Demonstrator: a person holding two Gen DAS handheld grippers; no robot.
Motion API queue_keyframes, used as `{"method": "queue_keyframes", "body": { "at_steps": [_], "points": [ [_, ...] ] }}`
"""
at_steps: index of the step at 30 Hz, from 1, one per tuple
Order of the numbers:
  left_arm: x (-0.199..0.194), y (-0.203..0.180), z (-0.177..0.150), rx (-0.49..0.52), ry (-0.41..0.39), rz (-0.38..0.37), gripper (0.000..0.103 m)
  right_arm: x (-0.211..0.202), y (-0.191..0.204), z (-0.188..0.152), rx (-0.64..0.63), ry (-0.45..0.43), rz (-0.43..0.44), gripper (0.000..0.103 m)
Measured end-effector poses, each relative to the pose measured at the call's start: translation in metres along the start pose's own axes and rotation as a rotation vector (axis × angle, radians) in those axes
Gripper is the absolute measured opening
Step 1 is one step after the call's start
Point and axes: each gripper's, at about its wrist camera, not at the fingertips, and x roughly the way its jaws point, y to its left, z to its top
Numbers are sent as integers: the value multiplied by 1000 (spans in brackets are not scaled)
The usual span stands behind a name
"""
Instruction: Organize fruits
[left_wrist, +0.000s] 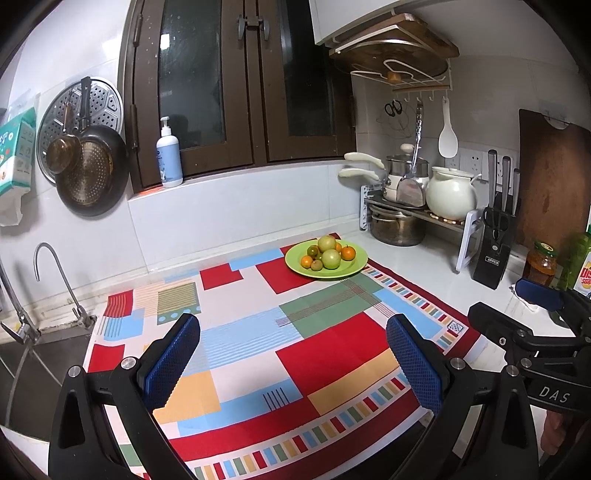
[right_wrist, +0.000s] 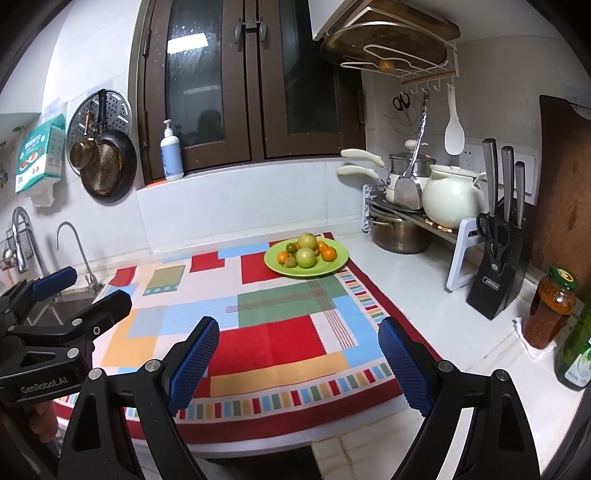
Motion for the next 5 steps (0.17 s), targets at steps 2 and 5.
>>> {"method": "queue_keyframes", "body": {
  "at_steps": [2, 5],
  "points": [
    [2, 0, 0, -2, 2, -2, 103, 1, 0, 0, 1, 1, -2, 89],
    [8, 2, 2, -3, 8, -9, 103, 4, 1, 1, 5, 4, -2, 89]
  ]
}}
